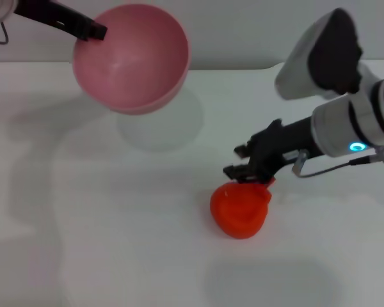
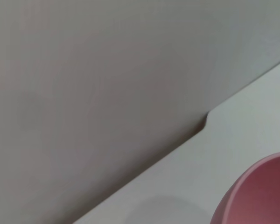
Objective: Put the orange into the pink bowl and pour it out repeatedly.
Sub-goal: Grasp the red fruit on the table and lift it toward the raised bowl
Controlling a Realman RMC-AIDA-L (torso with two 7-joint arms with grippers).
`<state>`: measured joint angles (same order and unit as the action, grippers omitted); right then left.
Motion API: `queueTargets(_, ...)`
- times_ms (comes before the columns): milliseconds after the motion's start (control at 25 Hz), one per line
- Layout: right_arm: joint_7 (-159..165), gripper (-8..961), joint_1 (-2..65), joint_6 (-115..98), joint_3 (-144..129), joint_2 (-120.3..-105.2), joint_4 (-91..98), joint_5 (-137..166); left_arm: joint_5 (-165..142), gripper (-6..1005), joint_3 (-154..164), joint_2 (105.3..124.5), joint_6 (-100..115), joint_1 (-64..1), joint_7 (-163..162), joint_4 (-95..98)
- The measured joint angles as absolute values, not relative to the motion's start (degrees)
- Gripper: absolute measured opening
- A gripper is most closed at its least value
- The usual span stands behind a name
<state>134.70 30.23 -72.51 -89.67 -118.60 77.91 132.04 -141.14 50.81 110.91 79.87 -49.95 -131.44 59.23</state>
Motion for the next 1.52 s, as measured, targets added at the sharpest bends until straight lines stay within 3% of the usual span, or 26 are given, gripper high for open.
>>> queueTargets(1120, 132.9, 311, 40.1, -69.0, -92.3, -118.95, 57.2, 133.4, -141.2, 45, 53.4, 111.91, 78.4, -48.6, -131.1, 59.0)
queueTargets(1520, 133.0, 141, 40.4, -69.1, -92.2, -118.91, 57.3, 133.2, -141.2, 45, 53.5, 111.88, 78.2, -48.3, -130.9, 59.0)
